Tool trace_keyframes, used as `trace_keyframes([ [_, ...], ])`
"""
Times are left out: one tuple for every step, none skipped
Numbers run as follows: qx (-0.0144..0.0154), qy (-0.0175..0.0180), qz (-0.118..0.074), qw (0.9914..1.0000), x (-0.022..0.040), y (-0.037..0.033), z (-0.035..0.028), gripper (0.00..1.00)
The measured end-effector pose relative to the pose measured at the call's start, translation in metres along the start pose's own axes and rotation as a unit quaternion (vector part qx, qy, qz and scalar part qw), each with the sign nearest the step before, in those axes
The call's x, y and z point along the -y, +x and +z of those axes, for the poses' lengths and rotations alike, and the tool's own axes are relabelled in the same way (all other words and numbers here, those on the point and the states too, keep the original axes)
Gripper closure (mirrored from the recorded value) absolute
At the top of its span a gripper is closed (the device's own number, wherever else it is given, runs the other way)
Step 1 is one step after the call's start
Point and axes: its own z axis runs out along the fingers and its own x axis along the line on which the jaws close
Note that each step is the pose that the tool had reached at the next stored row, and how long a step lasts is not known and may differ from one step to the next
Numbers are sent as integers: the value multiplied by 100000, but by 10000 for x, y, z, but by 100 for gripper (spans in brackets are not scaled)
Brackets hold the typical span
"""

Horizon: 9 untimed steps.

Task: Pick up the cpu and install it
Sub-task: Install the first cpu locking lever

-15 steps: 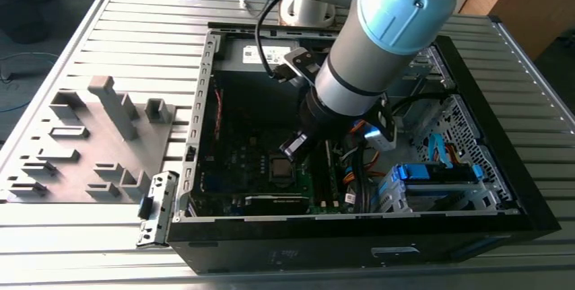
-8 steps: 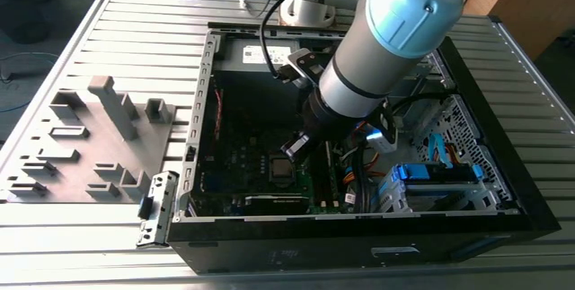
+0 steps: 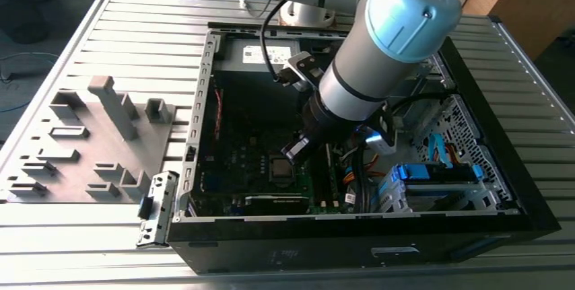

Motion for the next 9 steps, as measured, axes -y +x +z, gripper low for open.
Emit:
trace_keyframes([
  [-4,-6,3,100000,4,-1,8,89],
  [-10,-13,12,100000,7,-1,17,89],
  [-16,-20,20,100000,10,-2,25,89],
  [-21,-23,26,100000,14,-3,33,89],
  [-22,-30,33,100000,16,-3,41,89],
  [-21,-40,37,100000,19,-4,49,89],
  [-30,-43,46,100000,22,-5,55,89],
  [-35,-45,56,100000,25,-5,63,89],
  [-37,-49,62,100000,28,-6,70,89],
])
